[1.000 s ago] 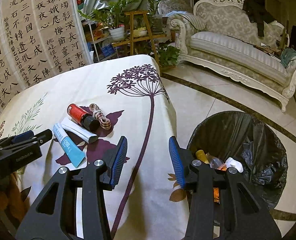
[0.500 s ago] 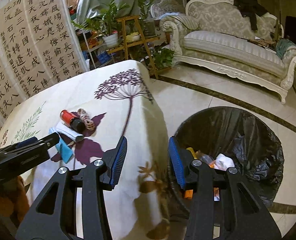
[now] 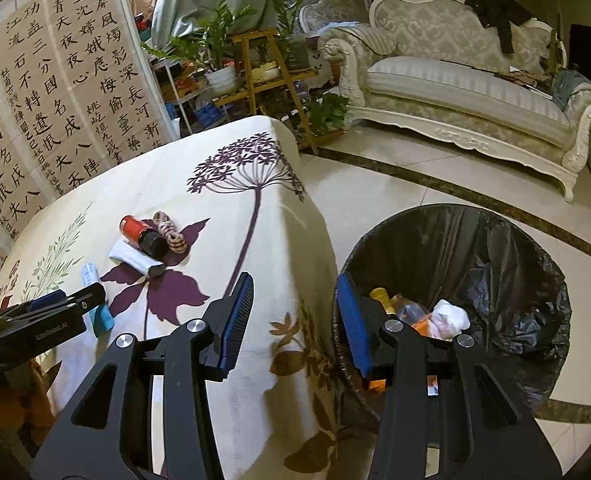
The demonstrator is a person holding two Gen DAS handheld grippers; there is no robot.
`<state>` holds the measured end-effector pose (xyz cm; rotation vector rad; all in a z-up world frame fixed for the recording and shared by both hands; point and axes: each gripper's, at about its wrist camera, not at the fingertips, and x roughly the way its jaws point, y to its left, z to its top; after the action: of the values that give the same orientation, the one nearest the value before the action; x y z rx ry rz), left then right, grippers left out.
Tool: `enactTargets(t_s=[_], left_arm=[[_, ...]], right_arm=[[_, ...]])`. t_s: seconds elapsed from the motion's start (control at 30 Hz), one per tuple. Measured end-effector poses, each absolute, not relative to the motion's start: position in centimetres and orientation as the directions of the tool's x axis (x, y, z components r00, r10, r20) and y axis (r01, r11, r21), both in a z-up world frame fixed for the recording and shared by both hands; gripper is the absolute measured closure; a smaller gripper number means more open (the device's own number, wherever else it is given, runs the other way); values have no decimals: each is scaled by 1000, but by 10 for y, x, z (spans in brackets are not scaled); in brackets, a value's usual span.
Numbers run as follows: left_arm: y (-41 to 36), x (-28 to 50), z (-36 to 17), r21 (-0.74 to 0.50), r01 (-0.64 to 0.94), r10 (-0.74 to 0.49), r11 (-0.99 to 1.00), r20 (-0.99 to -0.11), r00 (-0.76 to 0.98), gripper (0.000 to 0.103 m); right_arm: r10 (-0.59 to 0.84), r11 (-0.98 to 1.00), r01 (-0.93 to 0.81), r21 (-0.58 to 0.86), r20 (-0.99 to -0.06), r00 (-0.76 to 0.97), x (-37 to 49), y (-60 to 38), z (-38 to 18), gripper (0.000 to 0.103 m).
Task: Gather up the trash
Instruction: 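Reach the left tool around the blue-white tube while the right tool reaches the white paper strip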
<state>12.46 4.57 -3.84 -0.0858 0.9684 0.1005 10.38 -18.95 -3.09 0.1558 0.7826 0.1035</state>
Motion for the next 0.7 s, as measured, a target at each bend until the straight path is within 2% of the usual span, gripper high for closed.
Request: enactTargets(t_s=[0.27, 0.33, 0.5, 0.63, 0.7], left_arm=[[41, 131, -42, -26, -113, 42, 993, -827, 560, 28], [44, 128, -42, -12, -102, 48, 995, -819, 572, 41], [53, 119, -41, 17, -42, 38, 999, -808, 588, 62], [65, 115, -37, -52, -9, -37, 999, -813, 581, 61], [69, 113, -35, -38, -20, -19, 999, -804, 594, 48]], right_arm=[[165, 984, -68, 166, -688, 707, 105, -173, -24, 60], [169, 984, -77, 164, -685, 708, 105, -169, -22, 60], [182, 982, -100, 157, -690, 701, 107, -157, -22, 60], [195, 981, -121, 154, -693, 694, 111, -145, -22, 60], [202, 979, -133, 153, -697, 688, 114, -138, -23, 60]])
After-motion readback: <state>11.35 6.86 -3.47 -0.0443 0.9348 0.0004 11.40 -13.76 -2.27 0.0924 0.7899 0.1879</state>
